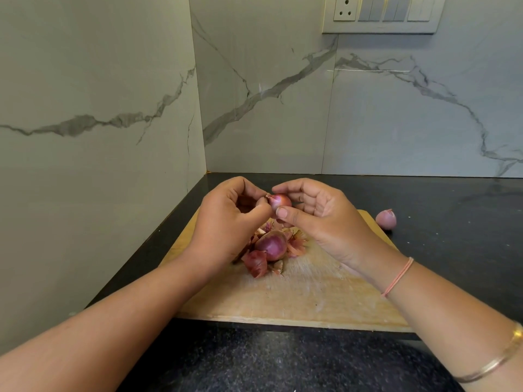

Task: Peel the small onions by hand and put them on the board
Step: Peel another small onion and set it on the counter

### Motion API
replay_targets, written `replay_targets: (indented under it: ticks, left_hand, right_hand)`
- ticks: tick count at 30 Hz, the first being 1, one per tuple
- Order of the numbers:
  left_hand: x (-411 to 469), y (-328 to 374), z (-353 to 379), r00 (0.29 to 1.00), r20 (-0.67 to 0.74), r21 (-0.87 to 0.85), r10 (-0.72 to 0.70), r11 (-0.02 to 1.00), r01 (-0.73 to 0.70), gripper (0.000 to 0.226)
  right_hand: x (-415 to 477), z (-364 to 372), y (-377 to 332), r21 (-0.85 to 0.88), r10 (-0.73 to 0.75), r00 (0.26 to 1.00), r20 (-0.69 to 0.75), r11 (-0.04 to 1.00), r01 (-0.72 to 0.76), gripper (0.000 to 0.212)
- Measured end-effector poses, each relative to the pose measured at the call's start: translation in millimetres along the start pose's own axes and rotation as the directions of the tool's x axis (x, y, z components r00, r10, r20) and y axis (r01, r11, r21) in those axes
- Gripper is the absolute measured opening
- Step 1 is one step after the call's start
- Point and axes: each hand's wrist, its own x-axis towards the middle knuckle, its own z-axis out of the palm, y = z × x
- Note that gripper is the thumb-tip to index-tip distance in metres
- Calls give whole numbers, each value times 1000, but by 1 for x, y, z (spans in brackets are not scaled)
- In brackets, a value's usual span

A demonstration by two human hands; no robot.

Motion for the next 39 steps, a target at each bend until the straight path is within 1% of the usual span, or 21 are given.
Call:
replay_targets:
  ticks: [2, 4, 8, 12, 15, 18, 21, 25, 32, 39]
  left_hand:
    - [0, 0, 0, 1000, -1, 5, -4, 1000, 4, 11]
    - [1, 0, 0, 999, -21, 7, -40, 999, 40, 12]
    - [7, -4, -4, 987, -65, -54, -145, 988, 141, 13]
    - [9, -10, -6, 981, -86, -1, -176, 984, 177, 13]
    - [9, -12, -7, 984, -68, 54, -167, 984, 171, 14]
    - [6, -9, -7, 994, -2, 38, -105, 994, 105, 17]
    - [3, -3, -6, 998, 37, 11, -55, 998, 54, 17]
    - [-1, 4, -6, 998, 67, -63, -12, 998, 16, 8]
    - [0, 5, -6, 997, 74, 8, -23, 1000, 22, 9]
    - [-1, 5, -4, 997, 67, 18, -29, 999, 28, 16]
  right_hand:
    - [1, 0, 1, 18, 14, 1000, 0, 1000, -14, 27]
    - [1, -1, 1, 56, 33, 999, 6, 998, -33, 29]
    - [1, -3, -2, 209, 61, 997, 56, 975, -72, 30]
    - [1, -6, -2, 304, 68, 994, 84, 948, -91, 29]
    - [1, -8, -2, 360, 88, 993, 81, 926, -111, 28]
    - [2, -9, -2, 368, 106, 991, 78, 921, -127, 29]
    - [2, -10, -3, 349, 109, 992, 68, 928, -126, 32]
    - [1, -10, -1, 278, 111, 992, 67, 952, -125, 33]
    - [2, -8, 1, 125, 64, 996, 56, 990, -71, 30]
    - [1, -3, 0, -86, -10, 1000, 18, 996, 11, 35]
